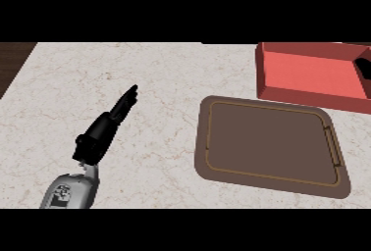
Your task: Pick the squash from the tray and place it in the cardboard box
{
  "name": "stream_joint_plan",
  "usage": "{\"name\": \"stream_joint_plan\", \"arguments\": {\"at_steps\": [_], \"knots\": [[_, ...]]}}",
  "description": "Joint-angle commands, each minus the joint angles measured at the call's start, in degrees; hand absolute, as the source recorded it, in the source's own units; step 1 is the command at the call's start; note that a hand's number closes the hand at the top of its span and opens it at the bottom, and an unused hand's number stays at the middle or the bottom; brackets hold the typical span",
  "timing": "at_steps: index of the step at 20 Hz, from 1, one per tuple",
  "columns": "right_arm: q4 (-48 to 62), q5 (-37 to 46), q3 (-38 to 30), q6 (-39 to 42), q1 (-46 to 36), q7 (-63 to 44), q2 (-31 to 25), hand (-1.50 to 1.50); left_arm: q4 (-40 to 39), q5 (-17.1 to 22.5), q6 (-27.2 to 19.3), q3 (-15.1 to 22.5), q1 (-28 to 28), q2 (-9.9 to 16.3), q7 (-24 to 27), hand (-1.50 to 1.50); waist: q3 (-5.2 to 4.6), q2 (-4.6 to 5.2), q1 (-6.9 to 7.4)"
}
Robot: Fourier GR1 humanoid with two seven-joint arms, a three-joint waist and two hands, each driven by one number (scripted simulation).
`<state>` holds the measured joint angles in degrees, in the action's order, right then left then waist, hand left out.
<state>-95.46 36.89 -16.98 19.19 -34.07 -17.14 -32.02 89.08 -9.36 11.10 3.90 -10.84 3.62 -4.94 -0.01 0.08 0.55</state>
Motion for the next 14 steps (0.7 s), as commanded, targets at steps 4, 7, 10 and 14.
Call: {"name": "stream_joint_plan", "arguments": {"at_steps": [4, 7, 10, 14], "knots": [[15.27, 1.71, -0.59, -5.08, -8.85, 3.51, -1.56, 1.50, 2.72, -0.99, -0.40, 1.12, 1.33, -0.63, -0.61, 0.00, 0.00, -0.04, 0.11], [23.26, 6.76, 2.29, -9.11, -11.12, 6.09, -2.06, 1.50, -0.07, -0.63, 0.68, 0.68, 1.29, -0.12, 1.71, 0.00, 0.00, 0.09, 0.39], [32.80, 8.40, 2.46, -10.94, -16.47, 9.57, -4.06, 1.50, -1.31, -0.79, -0.09, -0.05, -0.79, -0.51, 1.37, 0.00, 0.00, 0.18, 0.54], [42.68, 12.64, 4.41, -17.40, -17.62, 13.65, -2.49, 1.50, 0.74, 1.39, 3.15, -0.82, 0.54, 1.46, -0.12, 0.00, 0.02, 0.29, 0.98]]}}
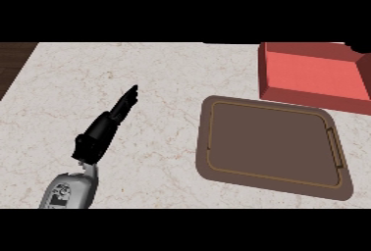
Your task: Pick the squash from the tray and place it in the cardboard box
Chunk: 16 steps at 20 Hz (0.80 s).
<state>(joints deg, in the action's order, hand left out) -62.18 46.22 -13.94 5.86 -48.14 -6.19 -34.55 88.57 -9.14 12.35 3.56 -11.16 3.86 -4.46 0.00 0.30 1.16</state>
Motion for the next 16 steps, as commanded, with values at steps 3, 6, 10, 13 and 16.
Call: {"name": "stream_joint_plan", "arguments": {"at_steps": [3, 6, 10, 13, 16], "knots": [[18.17, 5.25, 1.28, -8.90, -4.95, 6.25, 0.50, 1.50, 3.26, -0.31, 0.28, 1.53, 0.92, -0.69, -2.37, 0.00, 0.03, 0.20, 0.67], [24.36, 7.11, 2.31, -12.70, -4.91, 7.68, 2.96, 1.50, 0.28, -1.05, -0.26, 1.30, 0.74, -0.86, 0.21, 0.00, 0.04, 0.34, 0.79], [31.51, 1.07, -4.33, -12.39, -6.22, 6.39, 4.19, -1.50, -0.68, 0.28, 0.58, -0.53, -3.26, -0.01, -1.32, 0.00, 0.10, 0.58, 0.83], [38.03, -0.53, -6.15, -10.06, -9.12, 8.51, 2.99, -1.50, 2.06, -1.50, -0.79, 3.18, 1.10, -2.65, -0.76, 0.00, 0.13, 0.72, 1.94], [41.84, -1.89, -7.64, -10.03, -10.55, 13.93, 1.24, -1.50, -0.56, -0.64, -0.57, -0.10, -1.67, -0.76, -0.37, 0.00, 0.11, 0.66, 1.27]]}}
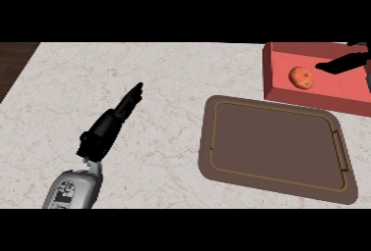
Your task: Pick the squash from the tray and place it in the cardboard box
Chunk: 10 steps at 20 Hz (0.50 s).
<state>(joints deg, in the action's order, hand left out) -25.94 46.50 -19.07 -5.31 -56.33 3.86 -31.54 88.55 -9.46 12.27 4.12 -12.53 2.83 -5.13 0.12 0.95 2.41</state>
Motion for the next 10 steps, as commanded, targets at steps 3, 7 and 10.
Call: {"name": "stream_joint_plan", "arguments": {"at_steps": [3, 7, 10], "knots": [[5.68, -7.32, -7.56, -2.56, 0.91, 10.37, -0.93, -1.50, 0.44, 1.33, 0.96, -1.01, -2.08, 0.39, -1.86, 0.00, 0.11, 0.21, 0.04], [3.92, -14.49, -14.26, -4.72, -1.47, 12.88, -0.10, -1.50, -0.93, 0.09, -0.31, -0.59, -0.23, -0.18, 0.33, 0.00, 0.06, -0.08, -0.47], [5.08, -20.68, -20.11, -2.84, -0.56, 16.37, -1.32, -1.50, -1.57, 0.36, 0.72, -1.07, -0.34, 0.93, 1.41, 0.00, 0.10, 0.06, -0.56]]}}
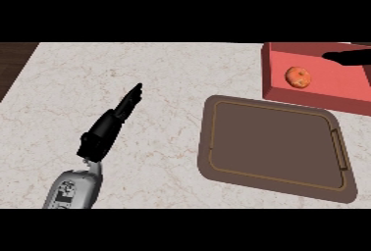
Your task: Pick the squash from the tray and place it in the cardboard box
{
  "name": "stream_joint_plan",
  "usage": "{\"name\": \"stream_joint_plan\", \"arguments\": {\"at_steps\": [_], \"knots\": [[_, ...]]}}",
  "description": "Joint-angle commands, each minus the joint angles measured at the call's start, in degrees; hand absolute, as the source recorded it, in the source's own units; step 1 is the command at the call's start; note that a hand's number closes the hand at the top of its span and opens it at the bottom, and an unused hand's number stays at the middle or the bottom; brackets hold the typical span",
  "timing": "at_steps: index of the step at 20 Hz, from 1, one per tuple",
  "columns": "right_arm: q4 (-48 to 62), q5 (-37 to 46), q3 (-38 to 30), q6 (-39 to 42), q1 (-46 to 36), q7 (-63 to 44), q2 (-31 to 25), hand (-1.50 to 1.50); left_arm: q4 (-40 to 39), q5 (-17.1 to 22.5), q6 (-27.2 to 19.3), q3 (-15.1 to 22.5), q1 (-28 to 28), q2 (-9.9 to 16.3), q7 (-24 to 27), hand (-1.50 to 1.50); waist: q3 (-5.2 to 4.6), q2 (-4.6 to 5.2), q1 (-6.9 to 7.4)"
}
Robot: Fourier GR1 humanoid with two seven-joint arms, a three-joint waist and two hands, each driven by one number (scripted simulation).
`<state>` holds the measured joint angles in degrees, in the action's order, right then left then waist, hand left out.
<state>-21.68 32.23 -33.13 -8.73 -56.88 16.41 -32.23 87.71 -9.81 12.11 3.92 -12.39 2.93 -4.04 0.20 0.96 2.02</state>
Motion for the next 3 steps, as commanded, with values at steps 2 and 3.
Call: {"name": "stream_joint_plan", "arguments": {"at_steps": [2, 3], "knots": [[0.65, -10.01, -9.10, 6.03, -0.07, 3.86, -4.85, -1.50, 3.00, -0.07, 0.34, 0.46, 2.02, 0.50, -2.11, 0.00, -0.01, -0.58, -0.62], [1.77, -10.89, -10.10, 5.85, 1.19, 5.85, -5.23, -1.50, 0.37, -1.52, -1.55, 0.70, 1.50, -0.65, 0.93, 0.00, -0.02, -0.16, -0.60]]}}
